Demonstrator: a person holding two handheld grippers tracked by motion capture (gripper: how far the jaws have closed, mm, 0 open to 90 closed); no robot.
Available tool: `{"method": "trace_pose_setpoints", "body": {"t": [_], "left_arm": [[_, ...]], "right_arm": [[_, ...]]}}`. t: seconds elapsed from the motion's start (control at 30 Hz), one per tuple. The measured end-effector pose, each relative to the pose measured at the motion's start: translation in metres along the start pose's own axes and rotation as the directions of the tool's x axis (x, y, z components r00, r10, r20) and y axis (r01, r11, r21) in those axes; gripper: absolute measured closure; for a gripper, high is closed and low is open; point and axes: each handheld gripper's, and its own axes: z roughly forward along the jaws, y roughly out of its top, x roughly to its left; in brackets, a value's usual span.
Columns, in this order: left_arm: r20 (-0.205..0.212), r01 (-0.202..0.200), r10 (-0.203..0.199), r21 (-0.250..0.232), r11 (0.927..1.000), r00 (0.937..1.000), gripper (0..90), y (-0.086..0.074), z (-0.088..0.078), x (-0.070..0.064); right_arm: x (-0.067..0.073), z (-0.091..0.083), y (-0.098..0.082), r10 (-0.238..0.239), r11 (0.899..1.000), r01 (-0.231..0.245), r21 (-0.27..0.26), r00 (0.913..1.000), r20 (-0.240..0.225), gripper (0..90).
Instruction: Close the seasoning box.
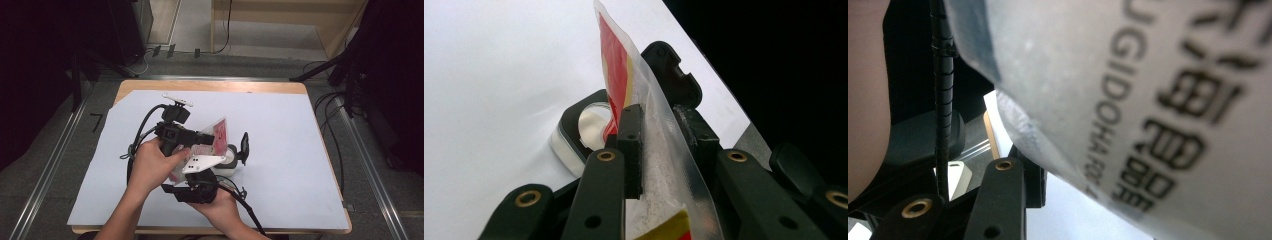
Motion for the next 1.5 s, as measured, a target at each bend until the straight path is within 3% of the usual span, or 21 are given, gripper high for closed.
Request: {"method": "trace_pose_setpoints", "body": {"t": [0.7, 0.97, 1.2, 1.5], "left_arm": [[0.023, 0.0, 0.0, 0.007, 1.0, 0.9997, 74.9, -0.001, -0.001, 0.006], [0.031, 0.007, -0.008, 0.027, 0.9996, 0.9995, 74.1, -0.003, -0.001, 0.008], [0.03, -0.02, 0.018, 0.052, 0.9985, 0.9994, 73.1, -0.004, -0.002, 0.01], [0.053, -0.01, 0.005, 0.083, 0.9965, 0.9986, 71.1, -0.006, -0.001, 0.014]], "right_arm": [[-0.001, 0.001, -0.002, -0.022, 1.0, 0.022, 0.003, 0.9997, -0.003, 61.9], [-0.002, 0.003, -0.006, -0.053, 0.999, 0.053, 0.007, 0.9986, 0.007, 60.5], [-0.004, 0.006, -0.01, -0.065, 0.998, 0.065, 0.015, 0.9979, 0.007, 59.5], [-0.004, 0.011, -0.018, -0.082, 0.996, 0.082, 0.019, 0.9966, 0.006, 58.5]]}}
